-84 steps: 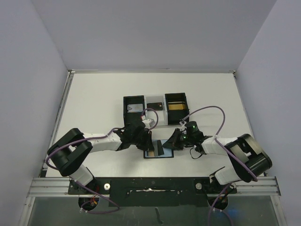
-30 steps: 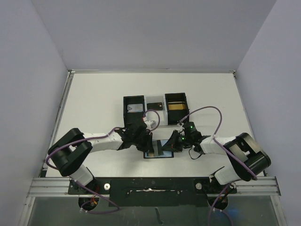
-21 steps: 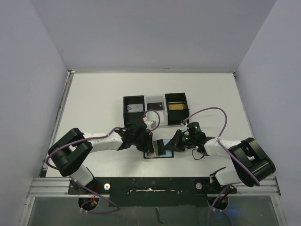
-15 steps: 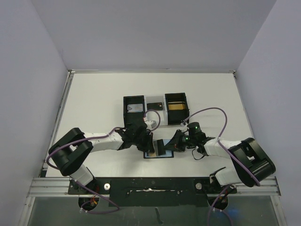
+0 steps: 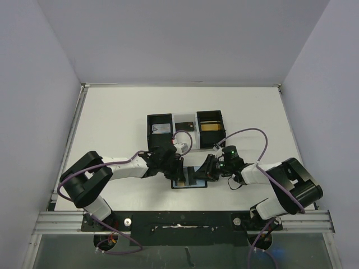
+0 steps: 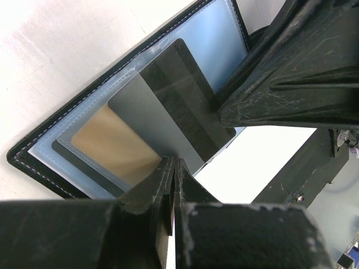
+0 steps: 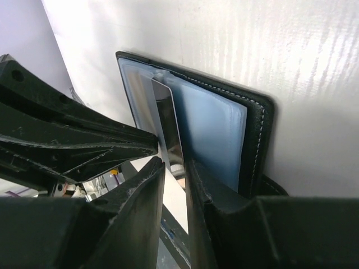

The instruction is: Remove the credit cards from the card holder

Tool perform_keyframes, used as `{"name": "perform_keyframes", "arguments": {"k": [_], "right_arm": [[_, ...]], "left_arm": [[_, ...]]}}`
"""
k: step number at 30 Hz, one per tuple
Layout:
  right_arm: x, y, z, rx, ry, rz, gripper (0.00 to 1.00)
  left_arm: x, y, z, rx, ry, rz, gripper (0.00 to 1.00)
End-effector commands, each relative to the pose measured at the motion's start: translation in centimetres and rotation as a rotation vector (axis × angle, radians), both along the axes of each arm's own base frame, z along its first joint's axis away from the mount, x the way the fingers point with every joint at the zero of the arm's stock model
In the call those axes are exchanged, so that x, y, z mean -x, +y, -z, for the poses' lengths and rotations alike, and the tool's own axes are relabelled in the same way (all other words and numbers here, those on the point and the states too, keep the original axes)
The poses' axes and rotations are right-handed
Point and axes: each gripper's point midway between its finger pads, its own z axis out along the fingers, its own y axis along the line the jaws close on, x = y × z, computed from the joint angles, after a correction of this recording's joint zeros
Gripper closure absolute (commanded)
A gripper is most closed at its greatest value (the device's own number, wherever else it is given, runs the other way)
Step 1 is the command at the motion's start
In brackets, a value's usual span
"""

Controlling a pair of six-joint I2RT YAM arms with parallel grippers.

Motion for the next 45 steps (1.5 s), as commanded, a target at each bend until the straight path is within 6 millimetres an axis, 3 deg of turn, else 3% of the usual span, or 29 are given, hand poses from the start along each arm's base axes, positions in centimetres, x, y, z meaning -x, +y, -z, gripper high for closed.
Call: {"name": "perform_keyframes", "arguments": {"k": [1, 9, 17, 23, 26, 29, 34, 42, 45], "right_arm": [[-1.4, 1.6, -1.9, -0.071, -0.081, -0.030, 0.77], [-2.6, 1.9, -1.5, -0.054, -0.088, -0.006, 0.77], [-2.5, 2.3, -1.6, -0.077, -0.104, -0.037, 0.80], [-2.4, 2.9, -2.2, -0.110, -0.120, -0.073, 0.92], [-2.6, 2.0, -1.5, -0.054, -0.118, -0.049, 1.00], [-2.5, 0.0, -0.7, 0.013, -0.110, -0.007, 1.00], [-2.4, -2.7, -0.9, 0.046, -0.129, 0.031, 1.00], [-3.1, -3.0, -3.5, 0.046, -0.242, 0.004, 1.00], [-3.7, -3.1, -4.3, 0.060, -0.287, 0.011, 1.00]], "left_arm": [[1.8, 3.6, 4.3, -0.187, 0.049, 0.003, 1.00], [1.9, 3.6, 4.3, -0.187, 0.048, 0.004, 1.00], [1.9, 3.7, 4.4, -0.192, 0.049, 0.004, 1.00], [1.7, 3.7, 4.2, -0.193, 0.041, -0.003, 1.00], [1.5, 3.8, 4.0, -0.192, 0.030, -0.011, 1.00], [1.3, 3.7, 3.7, -0.191, 0.017, -0.017, 1.00], [1.1, 3.9, 3.4, -0.193, 0.004, -0.027, 1.00], [-0.1, 2.8, 1.0, -0.139, -0.046, -0.049, 1.00], [-0.8, 2.3, -0.4, -0.112, -0.073, -0.063, 0.94]]}}
